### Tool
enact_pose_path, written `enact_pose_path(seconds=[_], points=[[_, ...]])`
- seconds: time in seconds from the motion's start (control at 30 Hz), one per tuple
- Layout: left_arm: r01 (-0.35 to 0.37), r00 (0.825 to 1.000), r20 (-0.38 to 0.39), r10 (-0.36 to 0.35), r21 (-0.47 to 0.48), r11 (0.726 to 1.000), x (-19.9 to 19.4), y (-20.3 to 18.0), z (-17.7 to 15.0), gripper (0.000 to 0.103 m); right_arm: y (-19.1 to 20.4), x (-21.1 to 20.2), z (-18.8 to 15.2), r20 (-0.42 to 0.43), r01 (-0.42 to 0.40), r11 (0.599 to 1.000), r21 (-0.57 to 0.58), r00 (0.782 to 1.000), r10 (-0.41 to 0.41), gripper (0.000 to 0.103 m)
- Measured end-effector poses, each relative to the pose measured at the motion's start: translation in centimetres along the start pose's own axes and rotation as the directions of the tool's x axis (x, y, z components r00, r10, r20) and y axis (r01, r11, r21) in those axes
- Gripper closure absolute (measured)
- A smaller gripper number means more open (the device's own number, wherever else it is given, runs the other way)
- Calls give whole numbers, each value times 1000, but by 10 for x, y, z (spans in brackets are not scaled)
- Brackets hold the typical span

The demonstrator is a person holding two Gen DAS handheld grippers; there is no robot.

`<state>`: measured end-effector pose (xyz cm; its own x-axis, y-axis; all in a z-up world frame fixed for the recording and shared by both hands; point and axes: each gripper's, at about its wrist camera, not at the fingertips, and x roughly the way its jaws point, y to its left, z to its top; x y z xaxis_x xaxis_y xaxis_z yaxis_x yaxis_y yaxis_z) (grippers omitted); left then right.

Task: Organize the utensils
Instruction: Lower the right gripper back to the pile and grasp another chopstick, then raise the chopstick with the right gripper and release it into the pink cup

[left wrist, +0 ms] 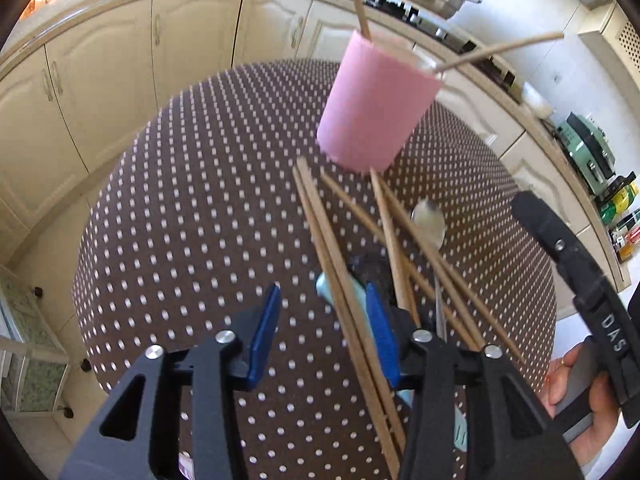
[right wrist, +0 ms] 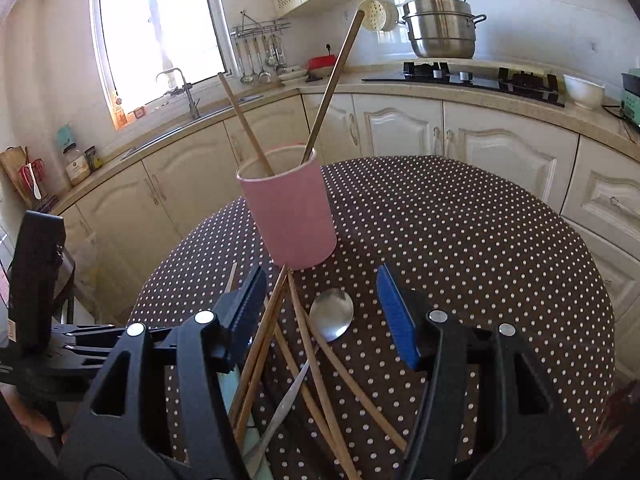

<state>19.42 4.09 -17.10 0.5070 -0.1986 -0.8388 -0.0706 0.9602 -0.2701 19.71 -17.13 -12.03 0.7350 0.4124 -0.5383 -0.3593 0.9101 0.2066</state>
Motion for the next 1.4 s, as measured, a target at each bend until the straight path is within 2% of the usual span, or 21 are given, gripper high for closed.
enact_pose_path(seconds=[0.33, 0.43, 0.57, 0.6, 0.73, 0.87, 1.03, 1.2, 1.27, 1.4], points=[[-68, 997, -19, 68, 16, 998, 6, -1, -18, 63, 3, -1, -9, -25, -26, 1000, 11, 999, 26, 45], [-53, 998, -24, 53, 9, 999, 6, 3, -20, 63, 5, 0, -9, -30, -31, 999, 11, 999, 31, 44], [-69, 997, -27, 70, 14, 997, 9, 1, -15, 64, 11, 5, -8, -48, -42, 999, -1, 998, 42, 44], [-74, 997, -28, 75, 15, 997, 11, 1, -11, 65, 12, 5, -8, -52, -45, 999, -5, 998, 44, 44], [-84, 996, -35, 84, 10, 996, 19, -1, 2, 92, 18, 9, -8, -66, -51, 999, -20, 997, 49, 44], [-48, 999, -28, 47, -34, 998, 18, 7, 5, 94, 26, 14, -6, -89, -57, 998, -37, 995, 53, 44], [-41, 999, 3, 41, -75, 996, 8, 28, 10, 98, 44, 27, -1, -141, -67, 994, -84, 988, 55, 44], [-38, 999, 25, 41, -104, 994, 1, 45, 16, 98, 71, 56, 1, -244, -89, 985, -146, 968, 51, 45], [-35, 998, 42, 40, -109, 993, -2, 50, 17, 98, 82, 68, 0, -288, -95, 981, -172, 957, 42, 56], [-23, 997, 74, 32, -110, 994, -11, 57, 18, 98, 98, 90, 0, -354, -103, 974, -201, 935, 26, 67]])
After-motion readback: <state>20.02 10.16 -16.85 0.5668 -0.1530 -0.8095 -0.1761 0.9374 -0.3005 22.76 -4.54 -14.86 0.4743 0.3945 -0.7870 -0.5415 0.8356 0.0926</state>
